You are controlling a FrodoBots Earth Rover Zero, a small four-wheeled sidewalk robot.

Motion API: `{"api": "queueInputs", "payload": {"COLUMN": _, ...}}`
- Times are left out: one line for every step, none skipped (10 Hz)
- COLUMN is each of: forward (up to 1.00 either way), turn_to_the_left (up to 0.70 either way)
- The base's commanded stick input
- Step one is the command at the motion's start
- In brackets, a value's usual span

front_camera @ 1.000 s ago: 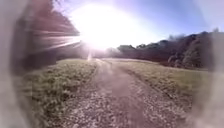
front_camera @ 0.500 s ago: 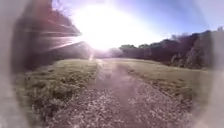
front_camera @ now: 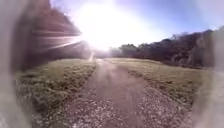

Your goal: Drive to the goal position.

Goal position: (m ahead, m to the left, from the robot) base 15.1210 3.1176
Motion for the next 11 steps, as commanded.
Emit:
{"api": "queueInputs", "payload": {"forward": 0.85, "turn_to_the_left": 0.0}}
{"api": "queueInputs", "payload": {"forward": 0.85, "turn_to_the_left": 0.0}}
{"api": "queueInputs", "payload": {"forward": 0.85, "turn_to_the_left": 0.0}}
{"api": "queueInputs", "payload": {"forward": 0.85, "turn_to_the_left": 0.0}}
{"api": "queueInputs", "payload": {"forward": 0.85, "turn_to_the_left": 0.0}}
{"api": "queueInputs", "payload": {"forward": 0.85, "turn_to_the_left": 0.0}}
{"api": "queueInputs", "payload": {"forward": 0.85, "turn_to_the_left": 0.0}}
{"api": "queueInputs", "payload": {"forward": 0.85, "turn_to_the_left": 0.0}}
{"api": "queueInputs", "payload": {"forward": 0.85, "turn_to_the_left": 0.0}}
{"api": "queueInputs", "payload": {"forward": 0.85, "turn_to_the_left": 0.0}}
{"api": "queueInputs", "payload": {"forward": 0.85, "turn_to_the_left": 0.0}}
